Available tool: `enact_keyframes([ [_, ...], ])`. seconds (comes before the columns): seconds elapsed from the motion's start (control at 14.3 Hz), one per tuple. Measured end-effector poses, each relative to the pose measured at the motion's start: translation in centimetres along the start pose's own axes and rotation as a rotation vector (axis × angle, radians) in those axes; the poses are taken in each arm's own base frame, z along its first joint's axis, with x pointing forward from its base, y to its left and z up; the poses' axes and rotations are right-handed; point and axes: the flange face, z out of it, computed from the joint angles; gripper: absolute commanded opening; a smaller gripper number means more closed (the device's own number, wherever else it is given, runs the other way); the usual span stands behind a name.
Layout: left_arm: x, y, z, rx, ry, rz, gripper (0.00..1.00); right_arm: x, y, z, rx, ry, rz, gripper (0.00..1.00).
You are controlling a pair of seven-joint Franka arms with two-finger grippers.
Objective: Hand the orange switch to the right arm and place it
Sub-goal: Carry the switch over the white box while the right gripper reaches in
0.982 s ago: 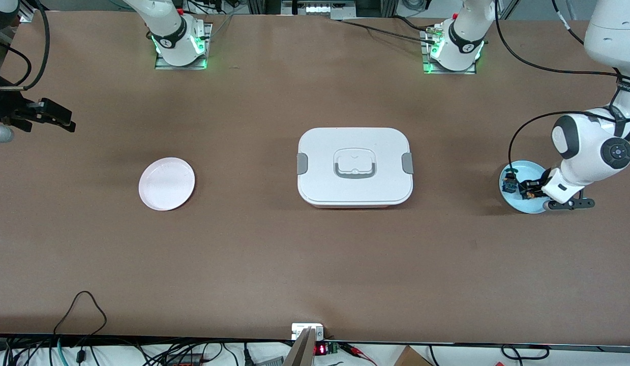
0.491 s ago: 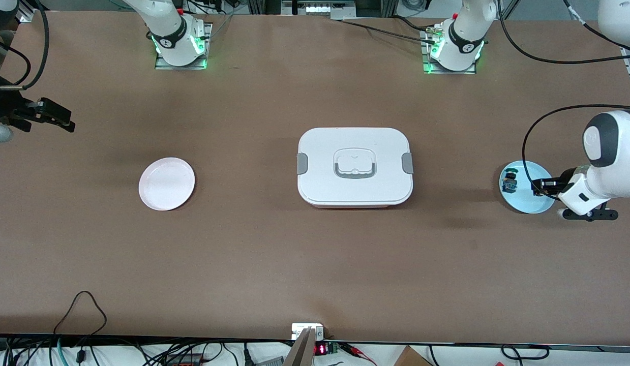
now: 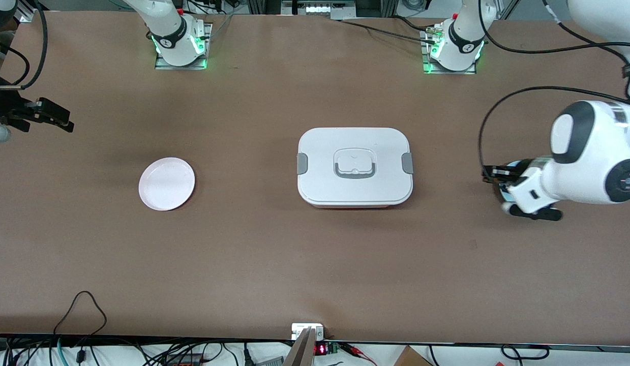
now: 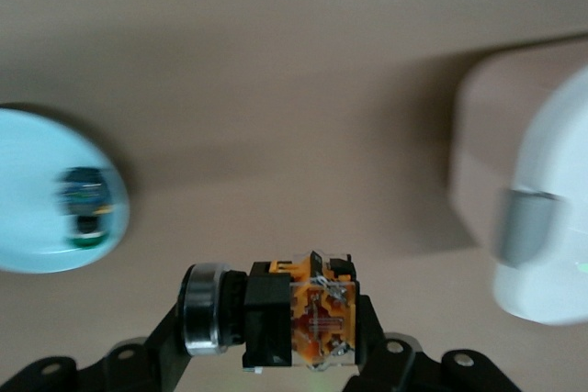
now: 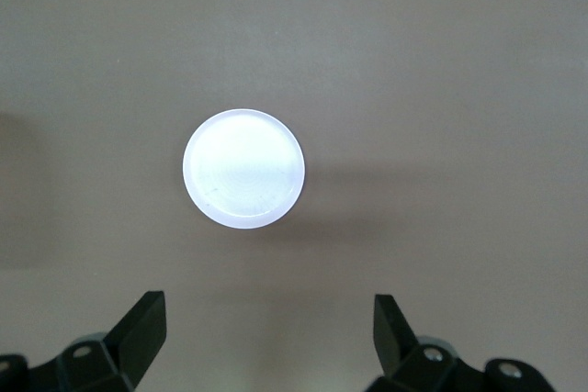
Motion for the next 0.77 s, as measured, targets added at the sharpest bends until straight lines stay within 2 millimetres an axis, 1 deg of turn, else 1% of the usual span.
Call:
enact_keyframes([
  [0.07, -0.1, 3.5, -0.3, -0.028, -0.01, 0.05, 0.03, 0.0, 0.1, 0.0, 0.0, 0.0, 0.003, 1.0],
  [0.21, -1.1, 11.1, -1.5, -0.069, -0.028, 0.141, 0.02, 0.0, 0.3, 0.0, 0.0, 0.0, 0.006, 1.0],
  [0.28, -1.7, 14.2, -2.1, -0.125, -0.033, 0.172, 0.0, 0.0, 0.4, 0.0, 0.0, 0.0, 0.006, 1.0],
  [0.35, -2.1, 16.5, -2.5, -0.204, -0.037, 0.196, 0.0, 0.0, 0.4, 0.0, 0.0, 0.0, 0.007, 1.0],
  [0.56, -3.1, 21.0, -4.0, -0.435, -0.042, 0.26, 0.0, 0.0, 0.3, 0.3, 0.002, -0.01, 0.006, 1.0],
  [0.7, -3.5, 23.8, -5.4, -0.625, -0.03, 0.3, 0.0, 0.4, -0.3, 1.2, 0.047, -0.028, 0.006, 1.0],
  [0.77, -3.5, 25.0, -5.9, -0.682, -0.002, 0.331, 0.0, 0.7, -0.9, 1.9, 0.091, -0.038, 0.008, 1.0],
])
